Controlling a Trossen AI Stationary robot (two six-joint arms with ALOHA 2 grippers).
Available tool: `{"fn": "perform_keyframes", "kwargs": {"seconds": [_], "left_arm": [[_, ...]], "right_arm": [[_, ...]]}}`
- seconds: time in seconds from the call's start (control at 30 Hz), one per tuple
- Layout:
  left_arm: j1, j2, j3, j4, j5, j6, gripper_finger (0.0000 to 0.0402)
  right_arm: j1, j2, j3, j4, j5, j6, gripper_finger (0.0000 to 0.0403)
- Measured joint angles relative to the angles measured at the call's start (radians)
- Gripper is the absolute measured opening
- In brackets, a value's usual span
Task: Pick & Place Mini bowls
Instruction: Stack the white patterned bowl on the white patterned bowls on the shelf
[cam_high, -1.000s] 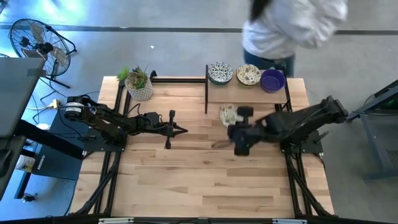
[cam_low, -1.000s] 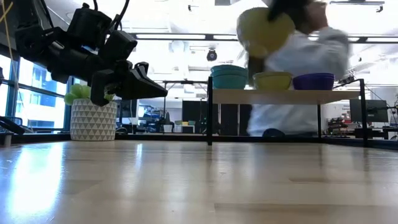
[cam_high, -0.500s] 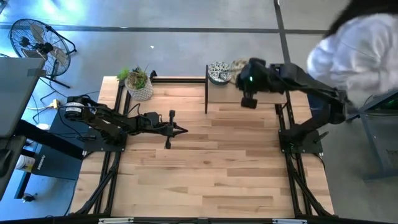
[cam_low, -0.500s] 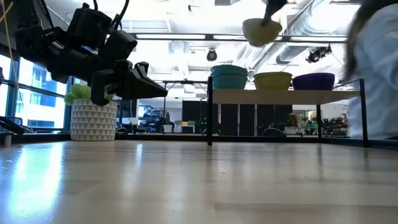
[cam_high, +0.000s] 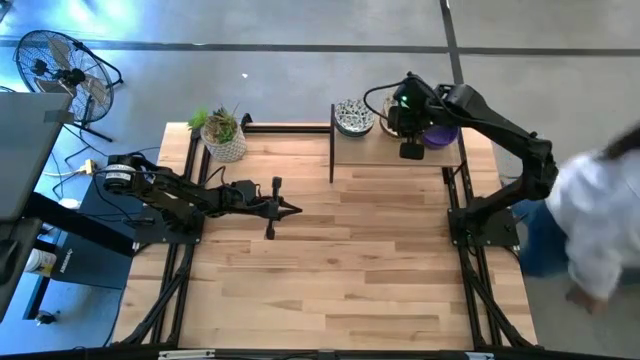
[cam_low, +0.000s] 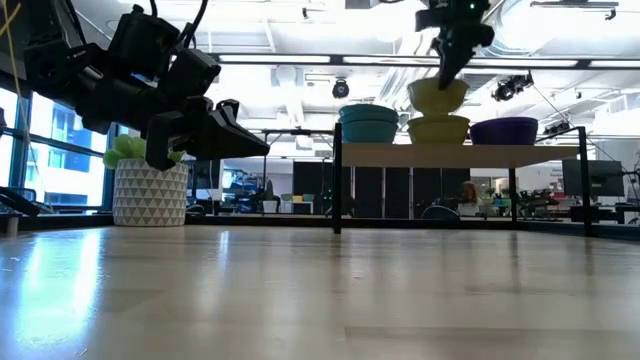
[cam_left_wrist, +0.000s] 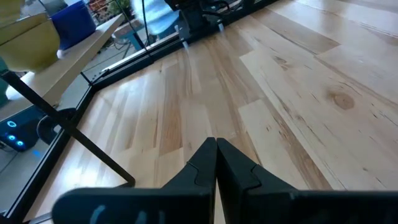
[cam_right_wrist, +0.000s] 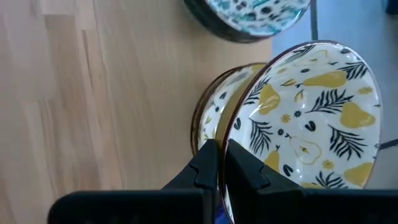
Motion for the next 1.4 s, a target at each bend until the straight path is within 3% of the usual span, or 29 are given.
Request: {"fn": "perform_keyframes", "kwargs": {"seconds": [0.33, 0.77, 1.17, 1.4], "left_arm": [[0.0, 0.0, 0.0, 0.0, 0.0, 0.0, 0.0], [0.0, 0.0, 0.0, 0.0, 0.0, 0.0, 0.0], [0.0, 0.0, 0.0, 0.0, 0.0, 0.0, 0.0], [0.0, 0.0, 0.0, -0.009, 0.0, 0.0, 0.0]], "right_arm": [[-0.058, 0.001, -0.132, 0.097, 0.007, -0.064, 0.0013], [-0.064, 0.003, -0.138, 0.11, -0.052, -0.088, 0.0016], [-0.062, -0.005, -0.136, 0.119, -0.06, -0.07, 0.0087], [-0.054, -0.064, -0.136, 0.116, -0.107, -0.017, 0.0094]]}}
